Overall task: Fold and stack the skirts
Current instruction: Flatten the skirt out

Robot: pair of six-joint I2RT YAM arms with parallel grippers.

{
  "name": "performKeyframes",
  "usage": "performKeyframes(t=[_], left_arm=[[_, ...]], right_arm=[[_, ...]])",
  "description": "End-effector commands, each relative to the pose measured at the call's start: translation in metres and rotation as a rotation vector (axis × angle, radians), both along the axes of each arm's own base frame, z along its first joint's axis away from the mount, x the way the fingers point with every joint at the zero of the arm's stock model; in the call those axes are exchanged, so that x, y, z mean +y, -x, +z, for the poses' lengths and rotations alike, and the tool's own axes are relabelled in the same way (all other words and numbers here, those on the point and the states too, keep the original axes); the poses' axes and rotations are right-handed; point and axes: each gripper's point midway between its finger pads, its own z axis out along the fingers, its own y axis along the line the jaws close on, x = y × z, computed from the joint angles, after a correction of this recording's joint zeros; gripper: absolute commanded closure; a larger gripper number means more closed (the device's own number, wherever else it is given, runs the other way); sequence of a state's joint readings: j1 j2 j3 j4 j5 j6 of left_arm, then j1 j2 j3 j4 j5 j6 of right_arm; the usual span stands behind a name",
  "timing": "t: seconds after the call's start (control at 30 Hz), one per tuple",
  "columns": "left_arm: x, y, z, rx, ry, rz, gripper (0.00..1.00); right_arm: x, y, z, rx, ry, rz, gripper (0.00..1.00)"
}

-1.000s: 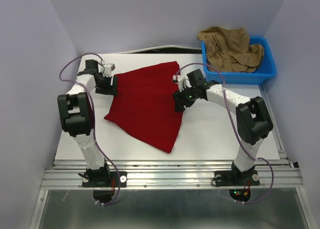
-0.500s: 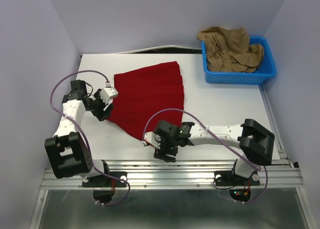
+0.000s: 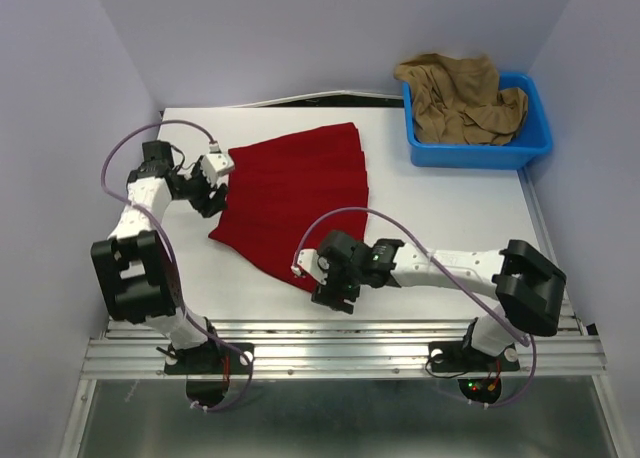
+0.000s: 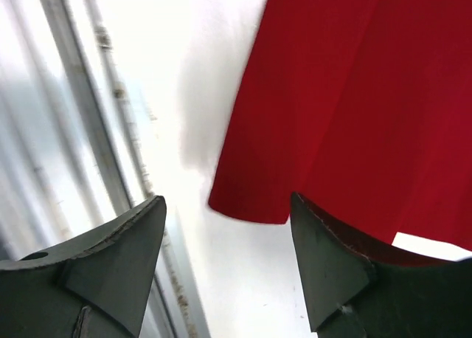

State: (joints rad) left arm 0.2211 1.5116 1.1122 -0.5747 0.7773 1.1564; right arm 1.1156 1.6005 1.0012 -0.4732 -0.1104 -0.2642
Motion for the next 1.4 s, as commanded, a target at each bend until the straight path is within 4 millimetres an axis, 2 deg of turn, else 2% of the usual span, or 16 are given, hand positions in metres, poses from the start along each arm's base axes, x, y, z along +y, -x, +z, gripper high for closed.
performKeyframes(t=[0.0,0.03,0.07,0.1,0.2,0.33,0.47,0.6,0.77,0.83,0.97,1.03,1.07,1.2,1.27,1.37], left_arm=[[-0.015,-0.052,0.013,0.006,0.073,0.078,0.31],[-0.016,-0.061,0.012,-0.005,0.059,0.100,0.31],[-0.021,-0.077,0.006,-0.010,0.029,0.151,0.31],[-0.026,-0.082,0.000,-0.002,0.011,0.162,0.31],[-0.043,-0.092,-0.028,0.077,-0.013,0.193,0.34],[-0.051,-0.087,-0.060,0.156,-0.058,0.211,0.36],[-0.055,-0.052,-0.087,0.237,-0.131,0.130,0.37],[-0.050,-0.003,-0.116,0.350,-0.208,0.062,0.41],[-0.052,0.040,-0.123,0.400,-0.247,-0.038,0.43],[-0.055,0.067,-0.120,0.441,-0.252,-0.089,0.43],[-0.063,0.083,-0.103,0.445,-0.198,-0.142,0.43],[-0.071,0.076,-0.080,0.415,-0.128,-0.149,0.41],[-0.075,0.068,-0.069,0.397,-0.095,-0.138,0.41],[-0.086,-0.003,0.008,0.244,0.115,-0.060,0.37],[-0.086,-0.030,0.029,0.197,0.158,-0.036,0.35],[-0.081,-0.097,0.055,0.105,0.209,0.015,0.32]], right_arm=[[0.013,-0.013,0.055,0.114,-0.198,0.034,0.27],[0.012,-0.030,0.067,0.117,-0.241,-0.003,0.27],[0.009,-0.073,0.091,0.127,-0.333,-0.102,0.27],[0.008,-0.094,0.100,0.128,-0.367,-0.146,0.27],[0.006,-0.164,0.096,0.096,-0.366,-0.229,0.32],[0.009,-0.193,0.048,0.105,-0.272,-0.273,0.36],[0.010,-0.196,0.004,0.160,-0.211,-0.281,0.38],[-0.001,-0.179,-0.032,0.221,-0.152,-0.267,0.41],[-0.023,-0.101,-0.058,0.439,-0.078,-0.184,0.46],[-0.022,-0.054,-0.046,0.504,-0.085,-0.075,0.45],[-0.009,-0.016,-0.009,0.484,-0.142,0.054,0.43],[0.003,-0.039,0.019,0.425,-0.194,0.019,0.42],[-0.001,-0.067,0.031,0.377,-0.229,-0.031,0.42],[-0.010,-0.206,0.105,0.167,-0.412,-0.204,0.31],[-0.023,-0.253,0.121,0.117,-0.453,-0.277,0.27],[-0.052,-0.327,0.137,0.060,-0.511,-0.393,0.21]])
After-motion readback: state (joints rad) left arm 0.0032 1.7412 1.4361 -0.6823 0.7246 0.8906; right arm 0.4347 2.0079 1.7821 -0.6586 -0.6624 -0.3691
